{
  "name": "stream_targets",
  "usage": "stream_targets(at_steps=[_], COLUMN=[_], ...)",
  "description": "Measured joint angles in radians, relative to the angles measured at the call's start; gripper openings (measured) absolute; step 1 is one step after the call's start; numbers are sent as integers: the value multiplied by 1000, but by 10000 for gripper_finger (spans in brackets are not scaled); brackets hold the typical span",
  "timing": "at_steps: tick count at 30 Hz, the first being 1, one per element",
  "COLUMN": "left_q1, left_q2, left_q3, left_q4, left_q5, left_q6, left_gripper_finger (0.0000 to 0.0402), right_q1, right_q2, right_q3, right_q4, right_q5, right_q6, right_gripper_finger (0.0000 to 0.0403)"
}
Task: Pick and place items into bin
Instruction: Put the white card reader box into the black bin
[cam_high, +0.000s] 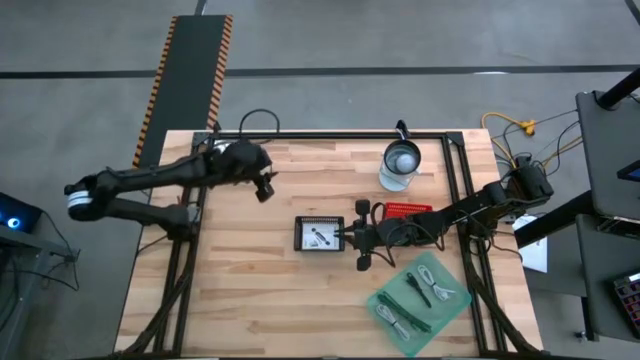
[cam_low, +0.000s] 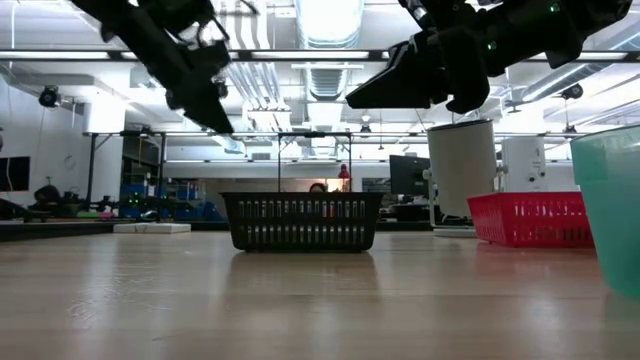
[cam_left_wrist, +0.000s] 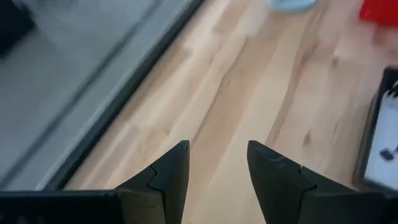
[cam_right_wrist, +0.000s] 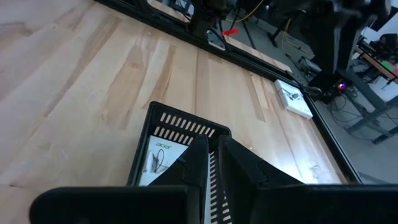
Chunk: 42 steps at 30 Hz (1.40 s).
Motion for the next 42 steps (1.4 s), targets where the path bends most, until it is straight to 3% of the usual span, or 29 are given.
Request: stream_targets(at_steps=[3, 8, 17, 22, 32, 42], left_q1=[75, 166, 320, 392, 482, 557], left_q2=[63, 181, 391, 470, 507, 512], left_q3=[41, 117, 270, 314, 307, 297], left_q4=[-61, -147, -404, -529, -586, -607], left_q5=[71, 84, 76, 4, -28, -37], left_q6=[0, 18, 57, 63, 188, 150], left_gripper_finger=[146, 146, 146, 146, 146, 146], right_q1=[0, 0, 0, 0, 0, 0], right_q2=[0, 0, 0, 0, 0, 0], right_q3=[0, 0, 0, 0, 0, 0], right_q4=[0, 0, -31, -31, -53, -53], right_q5=[2, 2, 2, 2, 3, 3], right_q6=[2, 3, 3, 3, 3, 3], right_gripper_finger=[29, 29, 29, 29, 29, 29])
